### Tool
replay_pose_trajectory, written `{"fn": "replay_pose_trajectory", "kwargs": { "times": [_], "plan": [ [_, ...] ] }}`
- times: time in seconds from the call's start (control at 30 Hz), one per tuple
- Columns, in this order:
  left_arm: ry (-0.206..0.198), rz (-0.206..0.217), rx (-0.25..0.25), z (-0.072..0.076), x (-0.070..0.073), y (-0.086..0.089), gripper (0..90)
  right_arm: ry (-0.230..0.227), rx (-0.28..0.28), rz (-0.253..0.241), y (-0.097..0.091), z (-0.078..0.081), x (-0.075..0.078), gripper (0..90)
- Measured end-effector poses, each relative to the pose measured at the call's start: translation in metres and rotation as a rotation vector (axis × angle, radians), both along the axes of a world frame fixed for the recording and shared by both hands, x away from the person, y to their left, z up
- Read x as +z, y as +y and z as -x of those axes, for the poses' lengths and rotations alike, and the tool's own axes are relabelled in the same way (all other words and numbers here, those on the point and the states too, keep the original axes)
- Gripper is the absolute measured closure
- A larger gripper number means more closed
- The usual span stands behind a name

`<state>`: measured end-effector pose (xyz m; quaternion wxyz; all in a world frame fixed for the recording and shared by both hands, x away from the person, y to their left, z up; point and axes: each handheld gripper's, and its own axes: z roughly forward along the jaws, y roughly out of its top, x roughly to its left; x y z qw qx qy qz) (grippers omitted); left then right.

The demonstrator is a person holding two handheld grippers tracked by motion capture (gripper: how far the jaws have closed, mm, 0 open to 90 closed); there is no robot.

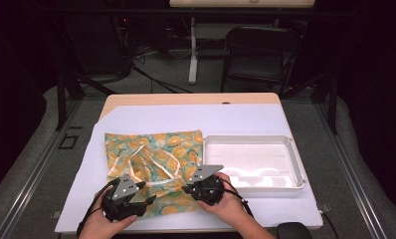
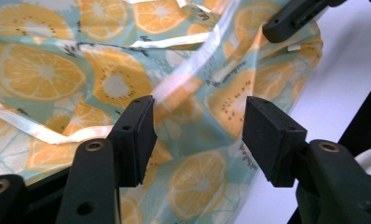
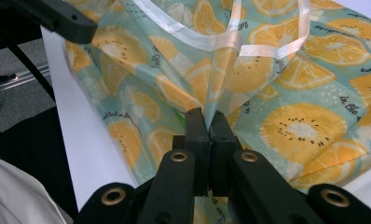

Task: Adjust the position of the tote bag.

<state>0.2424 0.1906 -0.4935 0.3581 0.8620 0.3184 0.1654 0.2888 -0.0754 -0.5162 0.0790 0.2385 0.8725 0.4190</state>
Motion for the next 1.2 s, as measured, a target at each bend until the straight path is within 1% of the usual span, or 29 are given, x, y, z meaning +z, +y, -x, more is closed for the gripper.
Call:
{"fn": "replay_pose_trajectory", "kwargs": {
  "times": [0.03,0.07,0.13,0.17,0.2,0.27,0.3,0.33,0.4,0.57,0.6,0.63,0.7,0.73,0.83,0.9,0.93,0.97,1.0,1.03,1.07,1.13,1.17,1.2],
  "plan": [
    [-0.008,-0.004,0.0,0.0,-0.001,0.0,42.8,0.0,0.0,0.0,0.0,0.0,0.0,89.9],
    [-0.009,-0.009,-0.002,0.0,-0.001,-0.001,40.9,-0.001,-0.003,-0.007,0.0,0.0,0.0,89.9],
    [-0.01,-0.012,0.0,0.0,-0.001,-0.002,40.0,-0.002,-0.006,-0.006,-0.001,-0.001,0.0,89.9],
    [-0.017,-0.012,0.002,0.0,-0.002,-0.002,38.9,0.001,-0.006,-0.009,-0.001,-0.001,0.001,89.9],
    [-0.015,-0.015,0.0,0.0,-0.002,-0.002,38.4,0.004,-0.008,-0.021,-0.001,-0.001,0.001,89.9],
    [-0.016,-0.02,0.004,-0.001,-0.005,-0.001,37.9,0.005,-0.009,-0.027,-0.001,-0.001,0.001,89.9],
    [-0.019,-0.018,0.013,-0.001,-0.006,-0.002,37.9,0.004,-0.008,-0.025,-0.001,-0.001,0.001,89.9],
    [-0.019,-0.018,0.013,-0.001,-0.006,-0.002,37.9,0.004,-0.009,-0.026,-0.001,-0.001,0.001,89.9],
    [-0.008,-0.03,0.005,-0.002,-0.007,-0.001,37.9,0.004,-0.009,-0.025,-0.001,-0.001,0.001,89.9],
    [-0.014,-0.047,0.004,-0.003,-0.011,-0.003,37.9,0.005,-0.013,-0.034,-0.001,0.0,0.001,89.9],
    [-0.014,-0.057,0.001,-0.003,-0.011,-0.003,37.9,0.004,-0.012,-0.033,-0.001,0.0,0.001,89.9],
    [-0.02,-0.05,0.006,-0.003,-0.012,-0.004,37.9,0.004,-0.01,-0.034,-0.001,0.0,0.001,89.9],
    [-0.017,-0.063,0.0,-0.003,-0.012,-0.003,37.9,0.005,-0.01,-0.039,-0.001,0.0,0.001,89.8],
    [-0.025,-0.064,0.009,-0.003,-0.013,-0.003,38.2,0.003,-0.01,-0.04,-0.001,0.001,0.001,89.8],
    [-0.019,-0.066,0.003,-0.004,-0.013,-0.003,42.2,0.003,-0.006,-0.04,-0.001,0.001,0.001,89.8],
    [-0.024,-0.072,-0.005,-0.003,-0.013,-0.002,45.8,0.002,-0.004,-0.04,0.0,0.002,0.001,89.8],
    [-0.031,-0.08,-0.011,-0.003,-0.013,-0.002,45.8,0.002,-0.004,-0.041,0.0,0.002,0.001,89.8],
    [-0.033,-0.08,-0.009,-0.003,-0.013,-0.002,48.3,0.003,-0.004,-0.042,0.0,0.002,0.001,89.8],
    [-0.035,-0.082,-0.007,-0.002,-0.013,-0.003,53.3,0.004,-0.003,-0.042,0.0,0.002,0.001,89.8],
    [-0.044,-0.085,-0.007,-0.002,-0.013,-0.003,53.3,0.004,-0.003,-0.042,0.0,0.002,0.001,89.8],
    [-0.047,-0.085,-0.006,-0.002,-0.013,-0.003,56.8,0.004,-0.003,-0.042,0.001,0.002,0.0,89.7],
    [-0.049,-0.087,-0.009,-0.002,-0.013,-0.002,59.9,0.006,0.0,-0.043,0.001,0.003,0.0,89.7],
    [-0.042,-0.082,-0.015,-0.002,-0.012,-0.002,59.9,0.006,0.0,-0.043,0.001,0.003,0.0,89.7],
    [-0.041,-0.078,-0.012,-0.002,-0.012,-0.002,61.8,0.007,0.0,-0.042,0.001,0.003,0.0,89.6]
  ]
}}
